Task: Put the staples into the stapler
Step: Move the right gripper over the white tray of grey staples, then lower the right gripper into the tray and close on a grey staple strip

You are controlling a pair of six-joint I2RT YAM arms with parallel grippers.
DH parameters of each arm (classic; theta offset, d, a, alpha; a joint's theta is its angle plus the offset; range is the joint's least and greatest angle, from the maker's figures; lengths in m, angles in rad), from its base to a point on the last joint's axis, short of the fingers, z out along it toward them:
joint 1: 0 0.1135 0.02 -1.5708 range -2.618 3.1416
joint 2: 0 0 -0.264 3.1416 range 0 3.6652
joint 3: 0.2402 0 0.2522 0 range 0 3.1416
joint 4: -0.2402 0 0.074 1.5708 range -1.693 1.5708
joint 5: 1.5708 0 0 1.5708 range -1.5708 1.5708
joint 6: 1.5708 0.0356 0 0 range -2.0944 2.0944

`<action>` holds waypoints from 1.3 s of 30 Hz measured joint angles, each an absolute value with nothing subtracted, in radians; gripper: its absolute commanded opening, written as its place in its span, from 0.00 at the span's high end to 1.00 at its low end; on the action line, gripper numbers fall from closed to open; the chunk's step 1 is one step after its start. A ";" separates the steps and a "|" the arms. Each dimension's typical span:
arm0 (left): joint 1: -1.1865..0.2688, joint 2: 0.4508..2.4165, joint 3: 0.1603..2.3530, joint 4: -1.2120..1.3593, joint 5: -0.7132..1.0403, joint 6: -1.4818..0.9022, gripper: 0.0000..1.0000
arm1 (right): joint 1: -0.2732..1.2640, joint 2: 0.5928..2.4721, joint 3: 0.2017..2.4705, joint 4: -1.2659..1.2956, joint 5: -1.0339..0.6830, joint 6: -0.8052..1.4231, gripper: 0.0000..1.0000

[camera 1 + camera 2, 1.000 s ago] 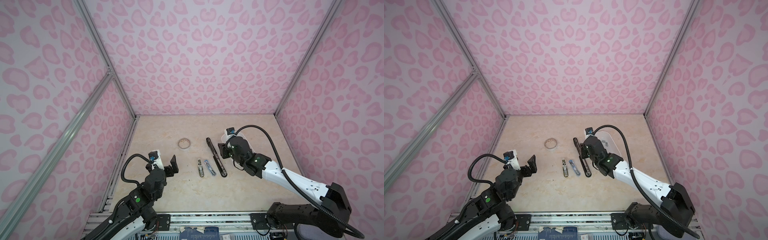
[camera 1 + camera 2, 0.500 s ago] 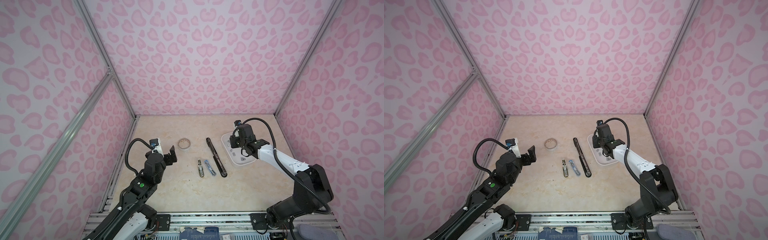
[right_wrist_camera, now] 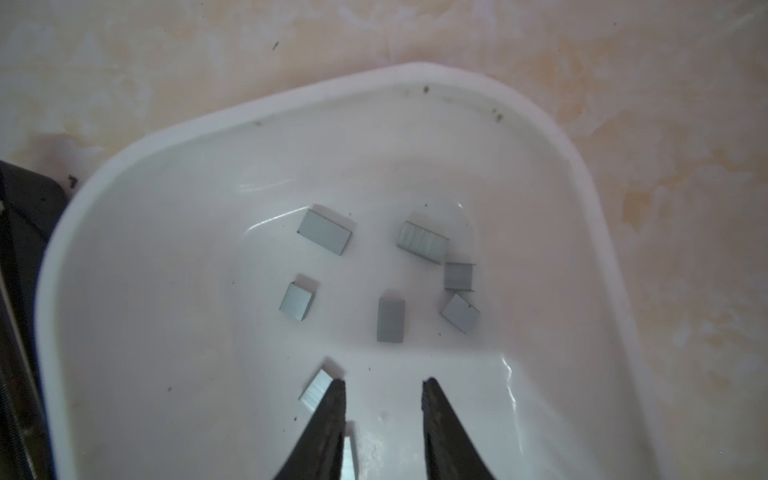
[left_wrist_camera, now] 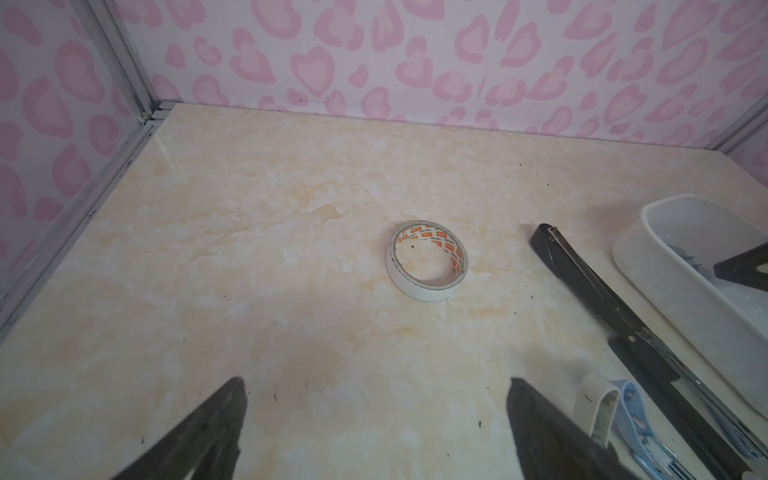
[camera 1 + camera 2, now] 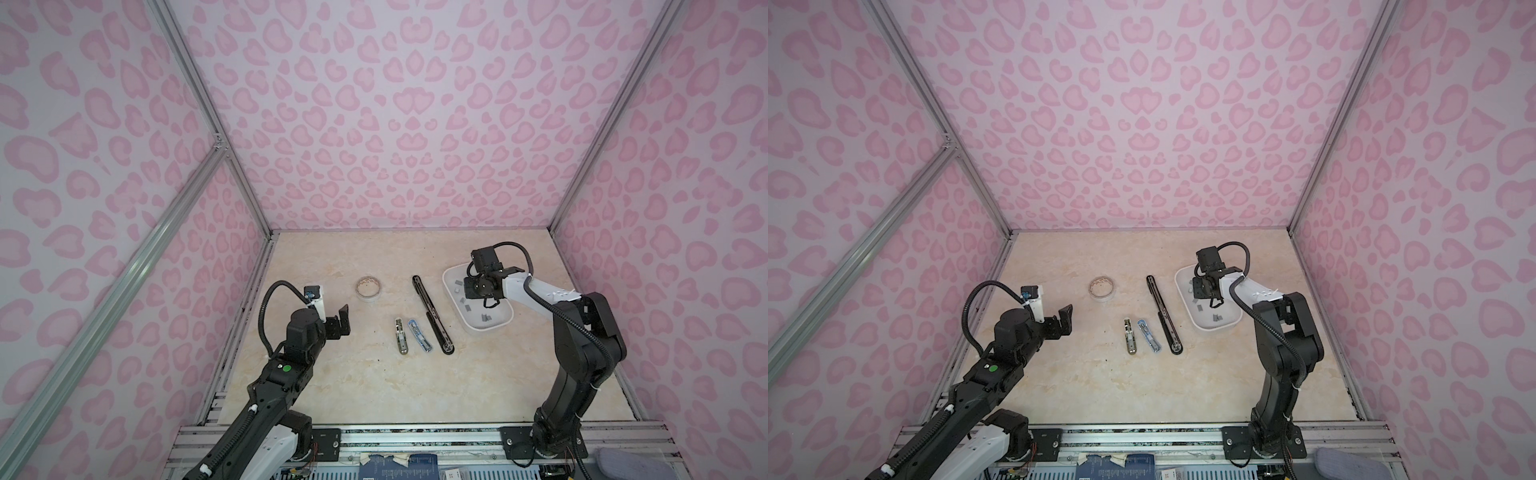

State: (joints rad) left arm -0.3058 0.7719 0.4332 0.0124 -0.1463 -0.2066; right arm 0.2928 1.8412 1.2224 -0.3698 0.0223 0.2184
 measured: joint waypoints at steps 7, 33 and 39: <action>-0.303 0.767 0.416 0.039 -0.104 -0.181 0.02 | 0.292 1.898 1.301 -0.387 0.070 0.183 0.62; -0.303 0.806 0.418 0.054 -0.105 -0.164 0.01 | 0.244 2.125 1.557 -0.514 0.041 0.072 0.56; -0.303 0.806 0.418 0.054 -0.104 -0.164 0.01 | 0.227 2.137 1.558 -0.519 -0.010 0.076 0.56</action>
